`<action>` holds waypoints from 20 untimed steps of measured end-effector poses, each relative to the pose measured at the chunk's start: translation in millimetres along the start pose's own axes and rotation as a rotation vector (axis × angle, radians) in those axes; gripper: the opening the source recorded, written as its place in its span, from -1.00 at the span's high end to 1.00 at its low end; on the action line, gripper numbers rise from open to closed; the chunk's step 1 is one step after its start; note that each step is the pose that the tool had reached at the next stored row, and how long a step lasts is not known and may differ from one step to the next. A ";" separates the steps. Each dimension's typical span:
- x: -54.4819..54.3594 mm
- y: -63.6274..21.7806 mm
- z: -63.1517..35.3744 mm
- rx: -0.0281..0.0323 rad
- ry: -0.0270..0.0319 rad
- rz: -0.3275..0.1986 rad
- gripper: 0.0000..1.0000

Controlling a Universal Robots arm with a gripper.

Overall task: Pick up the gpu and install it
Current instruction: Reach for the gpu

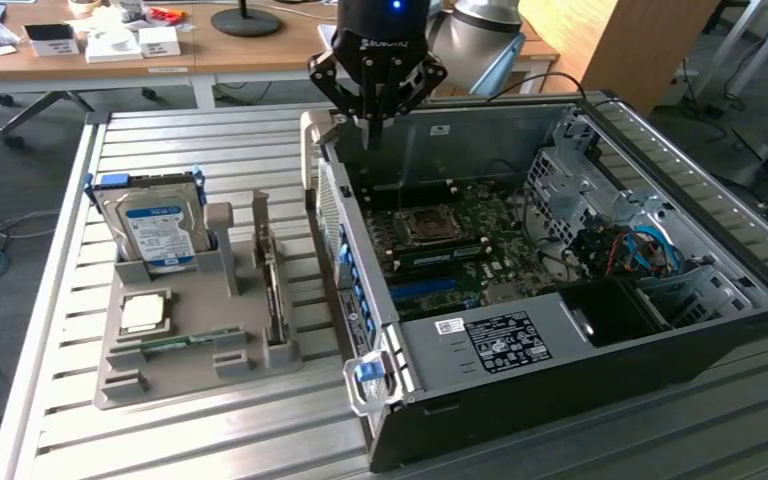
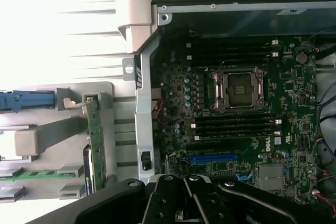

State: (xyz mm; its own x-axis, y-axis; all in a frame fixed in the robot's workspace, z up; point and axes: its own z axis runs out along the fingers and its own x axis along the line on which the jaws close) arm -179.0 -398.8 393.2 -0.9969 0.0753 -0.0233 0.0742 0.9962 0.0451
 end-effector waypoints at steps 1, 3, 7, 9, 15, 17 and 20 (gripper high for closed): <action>0.5 0.0 0.0 0.0001 0.0000 0.000 0.79; 1.5 -0.1 -0.1 0.0000 0.0000 0.000 0.79; 2.9 -0.2 -0.1 0.0000 0.0000 0.000 0.79; 3.8 -0.3 -0.1 0.0000 0.0000 0.000 0.79; 7.6 -0.6 -0.2 0.0000 0.0000 0.000 0.79; 8.4 -0.6 -0.2 0.0000 0.0000 0.000 0.79; 9.3 -0.7 -0.3 0.0001 0.0001 0.000 0.79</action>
State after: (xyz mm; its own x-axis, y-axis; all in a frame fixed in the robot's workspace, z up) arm -188.3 -398.9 393.3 -0.9969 0.0752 -0.0233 0.0741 0.9962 0.0451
